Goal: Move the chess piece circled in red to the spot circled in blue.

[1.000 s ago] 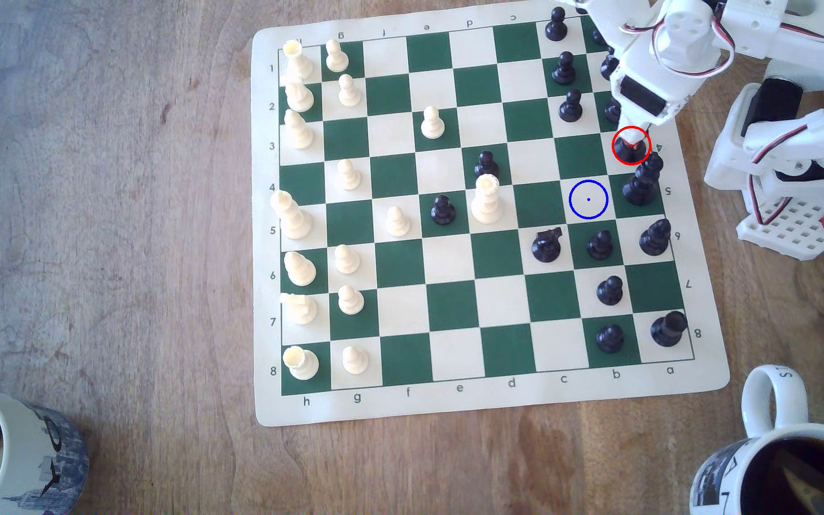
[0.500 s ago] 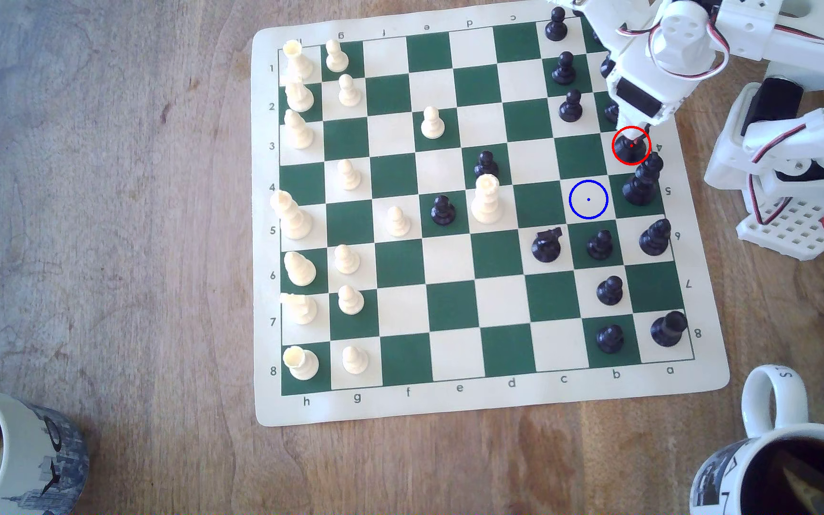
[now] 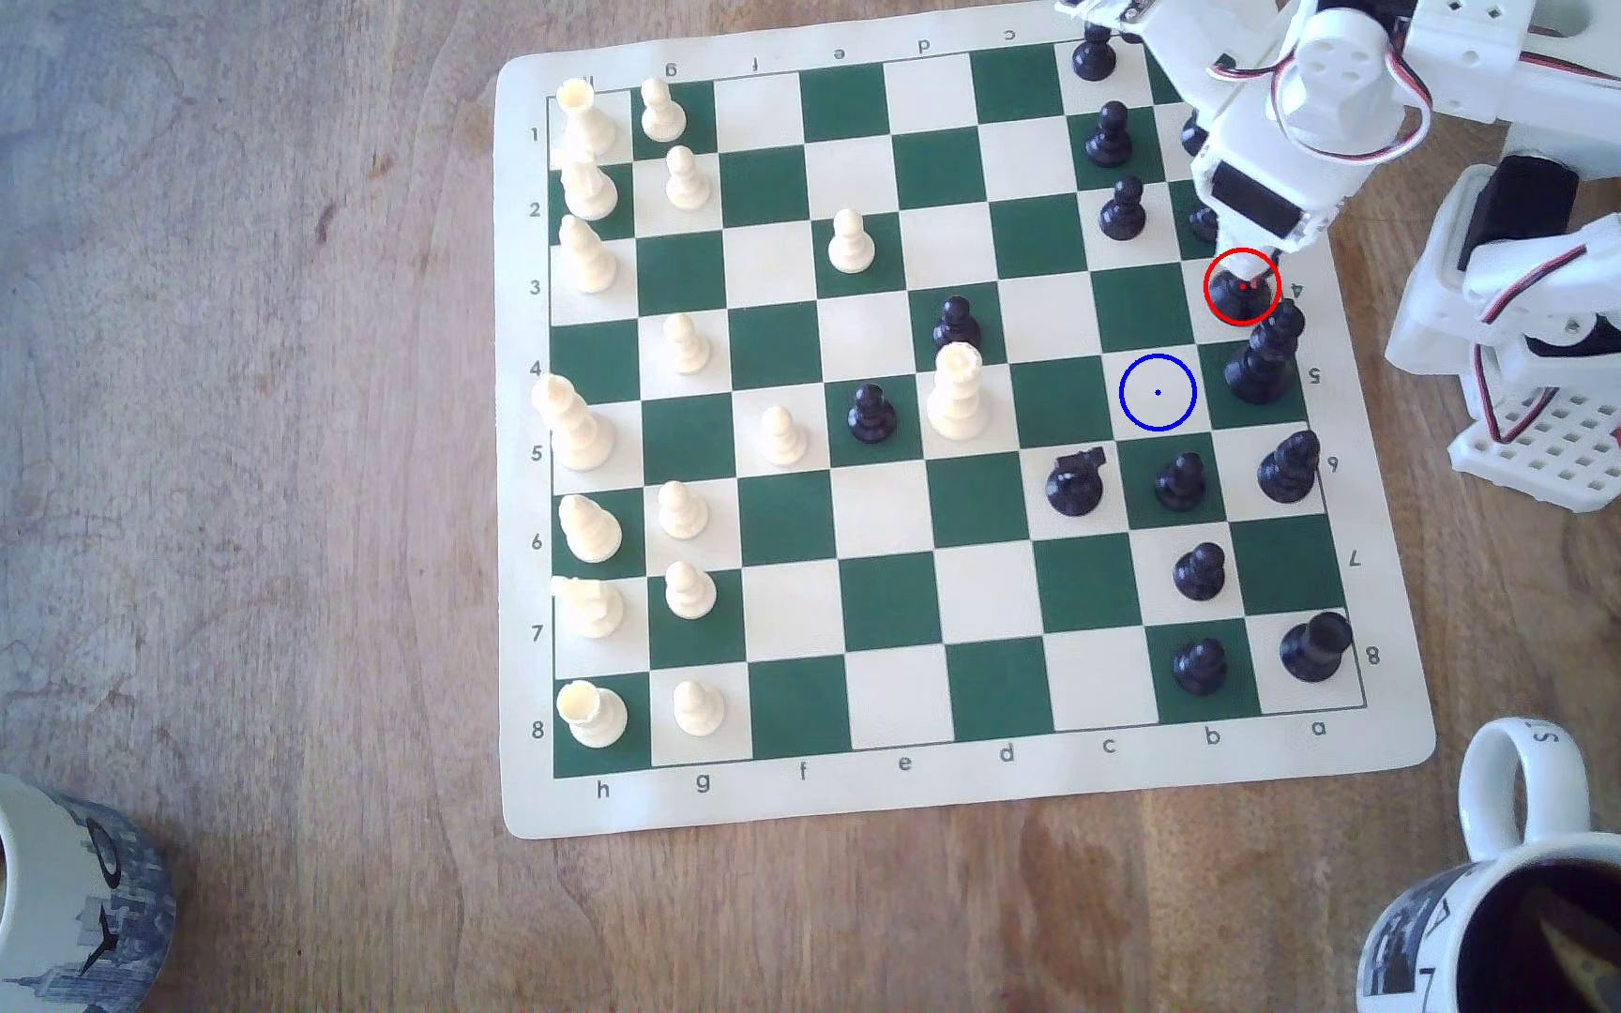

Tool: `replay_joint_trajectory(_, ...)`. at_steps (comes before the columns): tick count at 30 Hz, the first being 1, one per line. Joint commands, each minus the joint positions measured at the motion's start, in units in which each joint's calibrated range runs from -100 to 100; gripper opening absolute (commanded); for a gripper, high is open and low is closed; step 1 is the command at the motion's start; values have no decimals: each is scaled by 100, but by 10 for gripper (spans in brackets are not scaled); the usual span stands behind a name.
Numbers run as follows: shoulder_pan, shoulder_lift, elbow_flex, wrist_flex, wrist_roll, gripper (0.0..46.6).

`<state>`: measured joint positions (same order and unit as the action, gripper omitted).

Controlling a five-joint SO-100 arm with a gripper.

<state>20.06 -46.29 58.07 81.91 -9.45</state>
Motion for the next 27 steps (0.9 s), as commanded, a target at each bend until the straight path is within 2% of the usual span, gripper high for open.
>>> replay_joint_trajectory(1, -31, 20, -811, 285, 10, 3)
replay_joint_trajectory(15, -62, -31, -1908, 924, 24, 3)
replay_joint_trajectory(20, -508, -65, -2198, 1006, -10, 2)
replay_joint_trajectory(27, -1251, -235, -1981, 744, 15, 2)
